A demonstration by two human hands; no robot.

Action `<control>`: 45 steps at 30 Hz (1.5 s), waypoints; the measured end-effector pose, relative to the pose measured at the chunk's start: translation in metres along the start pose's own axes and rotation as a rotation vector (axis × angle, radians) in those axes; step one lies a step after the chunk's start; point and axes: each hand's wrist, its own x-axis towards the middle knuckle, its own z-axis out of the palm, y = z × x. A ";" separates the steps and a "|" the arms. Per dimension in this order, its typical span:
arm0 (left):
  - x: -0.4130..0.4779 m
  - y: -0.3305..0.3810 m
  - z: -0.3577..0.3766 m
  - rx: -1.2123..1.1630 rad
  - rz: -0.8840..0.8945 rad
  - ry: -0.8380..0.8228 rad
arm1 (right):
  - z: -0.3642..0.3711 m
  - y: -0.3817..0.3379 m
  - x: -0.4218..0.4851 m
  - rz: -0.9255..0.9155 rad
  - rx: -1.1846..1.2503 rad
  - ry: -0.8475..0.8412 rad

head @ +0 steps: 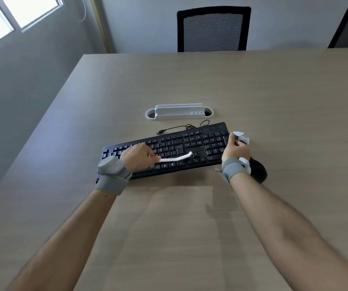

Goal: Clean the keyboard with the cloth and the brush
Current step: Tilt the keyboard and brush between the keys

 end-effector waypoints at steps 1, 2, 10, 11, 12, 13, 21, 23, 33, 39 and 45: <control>0.001 0.001 -0.001 -0.011 0.004 0.016 | 0.000 0.000 0.000 0.000 0.004 -0.005; 0.001 0.003 0.000 -0.037 0.009 0.038 | 0.000 0.000 0.000 -0.004 0.006 -0.007; -0.008 0.009 0.018 -0.115 0.041 -0.102 | 0.003 -0.007 0.002 -0.030 0.003 -0.010; -0.008 0.006 0.015 -0.117 0.047 -0.115 | 0.003 -0.006 0.002 -0.021 0.004 -0.009; -0.008 0.003 0.011 -0.106 0.054 -0.119 | 0.003 -0.005 0.002 -0.014 0.003 -0.009; -0.008 0.003 0.006 -0.089 0.059 -0.105 | 0.002 -0.003 0.002 -0.010 0.001 -0.008; 0.006 0.010 0.005 -0.061 0.075 0.018 | 0.003 -0.011 0.002 -0.056 -0.018 -0.003; 0.005 0.003 0.006 -0.074 0.083 -0.032 | 0.003 -0.010 0.003 -0.056 -0.022 -0.002; 0.014 0.028 -0.005 -0.017 0.074 0.171 | 0.005 -0.016 0.002 -0.055 -0.036 -0.025; 0.024 0.024 -0.031 0.152 0.070 0.176 | 0.005 -0.011 0.004 -0.049 -0.018 -0.013; 0.026 0.031 -0.038 0.175 0.144 0.215 | 0.005 -0.013 0.002 -0.048 -0.032 -0.016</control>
